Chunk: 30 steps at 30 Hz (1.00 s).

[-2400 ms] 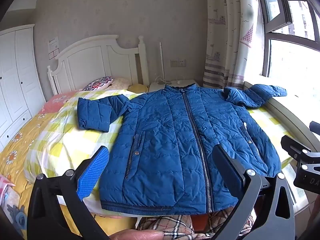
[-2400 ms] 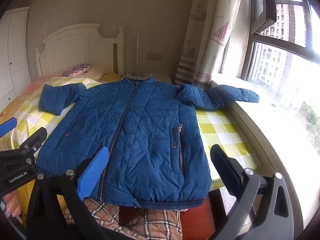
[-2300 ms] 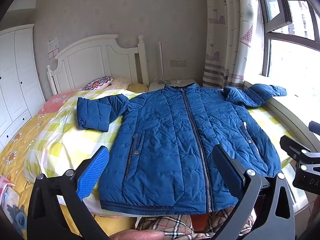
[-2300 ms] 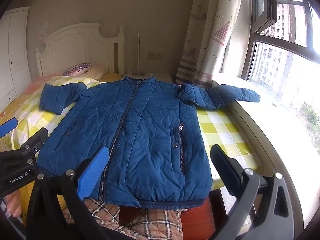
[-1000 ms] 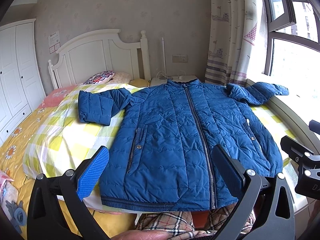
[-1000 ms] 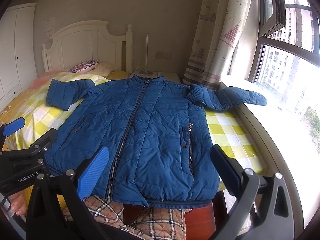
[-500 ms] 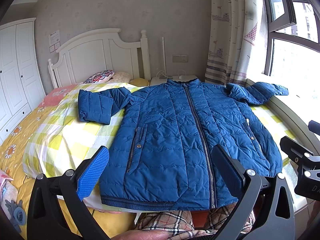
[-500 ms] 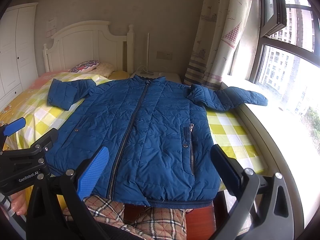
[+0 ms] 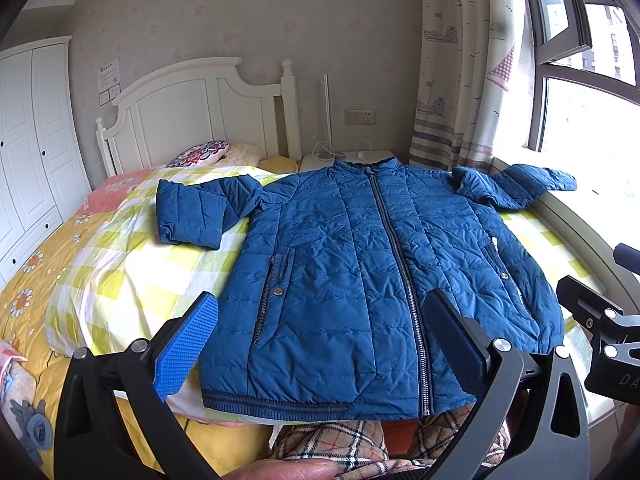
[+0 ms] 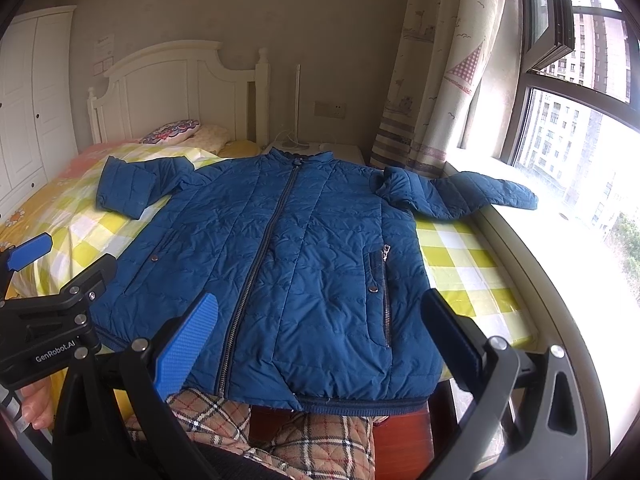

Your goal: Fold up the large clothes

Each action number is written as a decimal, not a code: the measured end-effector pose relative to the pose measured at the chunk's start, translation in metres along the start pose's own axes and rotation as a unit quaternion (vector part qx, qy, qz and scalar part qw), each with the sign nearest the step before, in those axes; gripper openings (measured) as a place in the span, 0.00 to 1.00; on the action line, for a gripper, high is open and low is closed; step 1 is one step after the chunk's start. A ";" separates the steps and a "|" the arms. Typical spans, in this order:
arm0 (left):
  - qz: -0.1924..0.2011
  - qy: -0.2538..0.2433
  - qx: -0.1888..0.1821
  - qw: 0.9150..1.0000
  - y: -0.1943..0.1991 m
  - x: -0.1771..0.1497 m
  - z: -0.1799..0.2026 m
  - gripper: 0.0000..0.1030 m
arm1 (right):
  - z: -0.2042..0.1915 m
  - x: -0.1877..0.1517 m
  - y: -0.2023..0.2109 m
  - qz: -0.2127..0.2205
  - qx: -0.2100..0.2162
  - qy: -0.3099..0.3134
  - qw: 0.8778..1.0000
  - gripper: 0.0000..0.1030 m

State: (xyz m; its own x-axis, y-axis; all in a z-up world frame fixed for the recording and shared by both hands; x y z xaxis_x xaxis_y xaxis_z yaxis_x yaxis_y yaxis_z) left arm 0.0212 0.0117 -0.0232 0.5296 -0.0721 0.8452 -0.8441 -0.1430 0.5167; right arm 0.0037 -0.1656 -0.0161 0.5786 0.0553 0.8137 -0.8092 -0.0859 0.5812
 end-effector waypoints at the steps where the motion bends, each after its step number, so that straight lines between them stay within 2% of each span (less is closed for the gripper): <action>1: 0.000 0.000 0.000 1.000 0.000 0.000 0.000 0.96 | 0.000 0.000 0.000 0.000 0.001 0.000 1.000 0.98; 13: -0.003 -0.003 -0.002 1.000 0.001 -0.001 0.002 0.96 | -0.001 -0.002 0.000 -0.002 0.004 0.001 1.000 0.98; 21: -0.016 -0.007 -0.004 1.000 -0.011 -0.003 0.006 0.96 | 0.003 0.001 -0.016 -0.011 0.010 -0.002 1.000 0.98; 24: -0.022 -0.009 -0.005 1.000 -0.021 0.000 0.009 0.96 | 0.008 0.005 -0.027 -0.009 0.013 -0.008 1.000 0.98; 26: -0.025 -0.011 -0.005 1.000 -0.032 0.007 0.013 0.96 | 0.015 0.011 -0.031 0.013 0.018 -0.017 1.000 0.98; 30: -0.051 -0.001 -0.027 0.998 -0.076 0.027 0.019 0.96 | 0.039 0.026 -0.055 0.036 0.018 -0.049 0.998 0.98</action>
State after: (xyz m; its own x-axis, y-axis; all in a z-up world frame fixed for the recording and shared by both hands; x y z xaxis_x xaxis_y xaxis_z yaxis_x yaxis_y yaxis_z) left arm 0.1011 0.0014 -0.0426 0.6132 -0.0627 0.7875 -0.7891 -0.0956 0.6068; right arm 0.0669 -0.1978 -0.0275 0.5270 -0.0497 0.8484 -0.8463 -0.1228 0.5184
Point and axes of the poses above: each gripper's, at about its wrist camera, not at the fingertips, and y roughly against the way its jaws point, z to its right, x to its top, the point moved 2 cm from there along -y, roughly the way its jaws point, and after that the axes turned 8 degrees about x, right-handed, at the moved point
